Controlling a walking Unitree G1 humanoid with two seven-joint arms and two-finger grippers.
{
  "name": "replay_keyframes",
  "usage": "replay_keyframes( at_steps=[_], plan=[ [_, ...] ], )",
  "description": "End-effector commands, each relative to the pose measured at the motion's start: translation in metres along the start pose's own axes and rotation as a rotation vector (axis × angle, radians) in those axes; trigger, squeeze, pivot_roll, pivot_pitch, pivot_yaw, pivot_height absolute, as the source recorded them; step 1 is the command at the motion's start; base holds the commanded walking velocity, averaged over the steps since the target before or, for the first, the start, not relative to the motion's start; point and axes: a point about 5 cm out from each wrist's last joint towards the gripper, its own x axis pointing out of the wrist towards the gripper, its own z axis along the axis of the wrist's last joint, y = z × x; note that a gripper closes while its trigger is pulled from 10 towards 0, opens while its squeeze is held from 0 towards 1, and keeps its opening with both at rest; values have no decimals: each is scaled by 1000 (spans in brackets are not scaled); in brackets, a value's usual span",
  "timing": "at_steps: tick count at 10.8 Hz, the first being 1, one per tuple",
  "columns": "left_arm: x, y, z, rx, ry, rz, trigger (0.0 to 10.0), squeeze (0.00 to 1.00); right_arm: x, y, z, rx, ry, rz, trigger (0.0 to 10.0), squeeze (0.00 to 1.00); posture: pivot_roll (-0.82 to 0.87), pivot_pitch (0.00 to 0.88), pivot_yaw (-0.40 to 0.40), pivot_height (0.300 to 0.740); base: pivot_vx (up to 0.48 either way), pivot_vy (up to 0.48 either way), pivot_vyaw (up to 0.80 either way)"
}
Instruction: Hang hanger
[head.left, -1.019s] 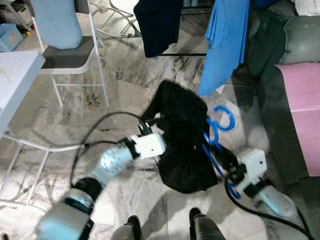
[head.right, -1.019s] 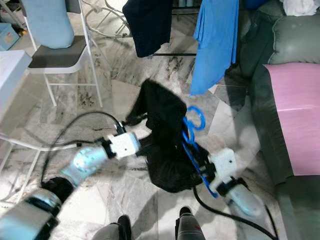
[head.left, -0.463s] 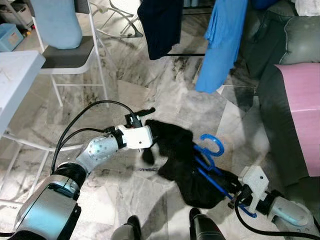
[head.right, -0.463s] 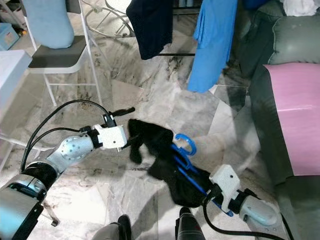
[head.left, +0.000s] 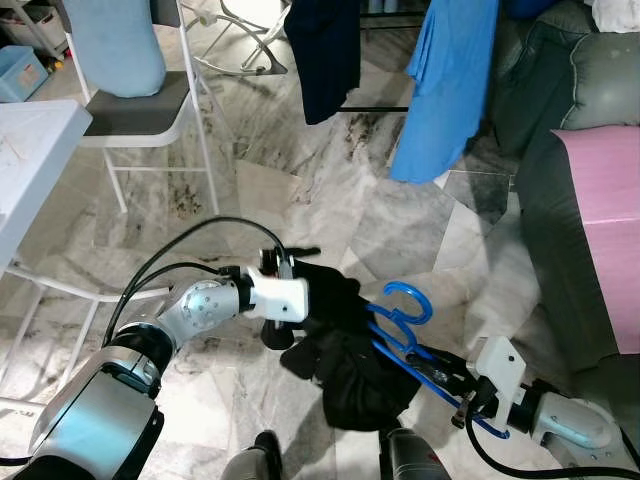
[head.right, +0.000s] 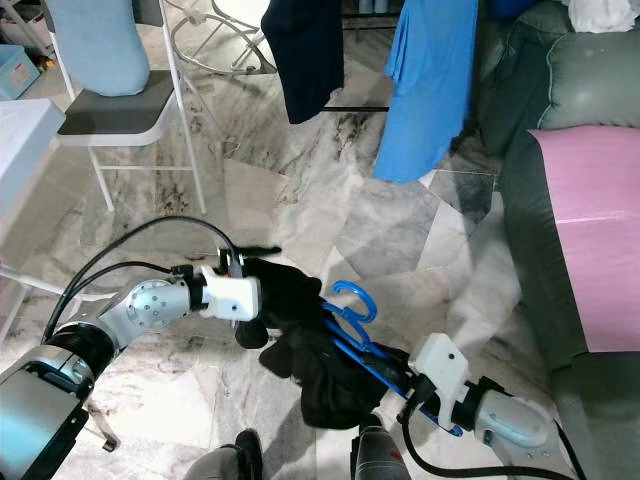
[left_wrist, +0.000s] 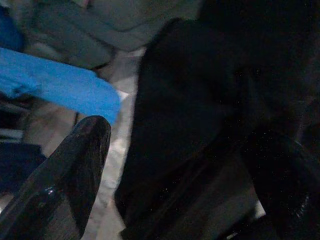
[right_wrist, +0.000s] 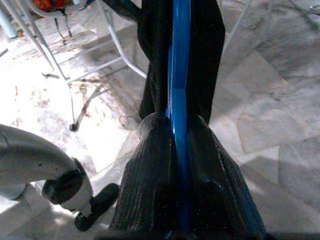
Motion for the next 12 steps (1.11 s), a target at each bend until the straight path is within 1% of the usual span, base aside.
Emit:
replay_keyframes(
  at_steps=[1, 2, 3, 5, 6, 7, 9, 11, 12],
  plan=[
    [-1, -4, -3, 10, 18, -64, 10000, 0, 7, 6, 14, -36, -54, 64, 10000, 0, -253, 271, 132, 740, 0, 0, 0],
    [-1, -4, -3, 1, 24, -81, 1412, 0, 7, 9, 15, -46, -48, 92, 10000, 0, -257, 272, 134, 740, 0, 0, 0],
    [0, -5, -3, -20, 20, -105, 0, 0, 8, 10, 19, -59, -46, 119, 10000, 0, -259, 276, 135, 740, 0, 0, 0],
    [0, -6, -2, -62, 8, -141, 0, 0, 7, 8, 22, -84, -35, 135, 10000, 0, -263, 279, 137, 740, 0, 0, 0],
    [-1, -7, -4, -109, 8, -164, 0, 0, 6, 6, 22, -92, -24, 134, 10000, 0, -264, 281, 136, 740, 0, 0, 0],
    [-2, -7, -5, -140, 12, -179, 0, 0, 7, 7, 22, -98, -19, 133, 10000, 0, -264, 281, 136, 740, 0, 0, 0],
    [-3, -7, -4, -177, -5, -210, 0, 0, 8, 9, 20, -103, -14, 138, 10000, 0, -265, 283, 138, 740, 0, 0, 0],
    [-2, -8, -4, -204, -15, -231, 0, 0, 9, 8, 19, -112, -6, 135, 10000, 0, -267, 283, 139, 740, 0, 0, 0],
    [-2, -9, -4, -212, -16, -251, 0, 0, 9, 6, 20, -132, -10, 121, 10000, 0, -267, 281, 139, 740, 0, 0, 0]
  ],
)
